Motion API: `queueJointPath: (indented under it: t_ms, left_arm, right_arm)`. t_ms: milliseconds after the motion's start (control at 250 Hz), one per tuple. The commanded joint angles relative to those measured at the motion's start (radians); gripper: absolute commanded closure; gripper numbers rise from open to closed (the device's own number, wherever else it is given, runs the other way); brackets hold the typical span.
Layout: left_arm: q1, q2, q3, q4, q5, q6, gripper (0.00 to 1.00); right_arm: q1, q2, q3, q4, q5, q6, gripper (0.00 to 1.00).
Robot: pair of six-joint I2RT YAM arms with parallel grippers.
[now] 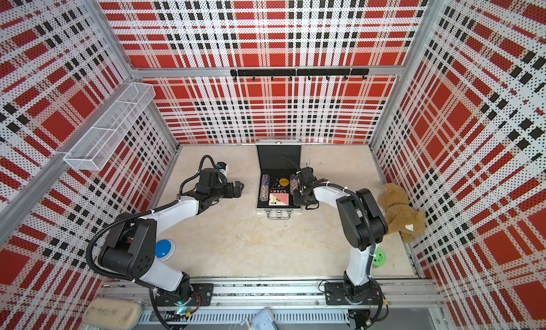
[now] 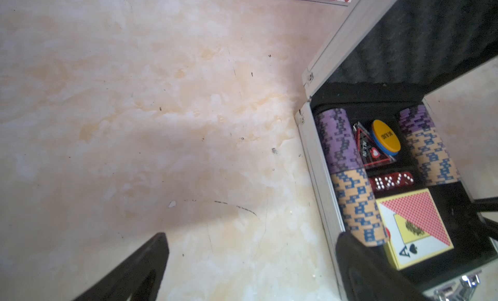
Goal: Close the poker set cases
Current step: Move the poker set case to the center of the board.
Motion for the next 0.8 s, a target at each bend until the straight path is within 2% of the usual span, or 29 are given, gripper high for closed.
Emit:
queueJointPath:
  t_ms: [0, 488, 500, 548, 796]
  left_arm:
    - [-0.010, -0.041, -0.011, -0.007, -0.011, -0.006, 0.01]
    - [-0.015, -0.110, -0.069, -0.049, -0.040, -0.011, 0.01]
    - [-0.041, -0.113, -0.071, -0.051, -0.042, -0.011, 0.01]
    - [-0.045, -0.122, -0.078, -0.058, -0.045, -0.012, 0.01]
    - [-0.051, -0.153, -0.091, -0.091, -0.062, -0.012, 0.01]
  right_arm:
    - [0.052, -0.012, -0.093, -0.139, -0.080, 0.019, 1.00]
    - [0.179, -0.158, -0.274, -0.161, -0.144, 0.197, 1.00]
    - [0.181, -0.162, -0.276, -0.161, -0.147, 0.201, 1.00]
    - [0.186, -0.171, -0.284, -0.158, -0.158, 0.210, 1.00]
    - [0.203, -0.192, -0.283, -0.158, -0.215, 0.220, 0.86]
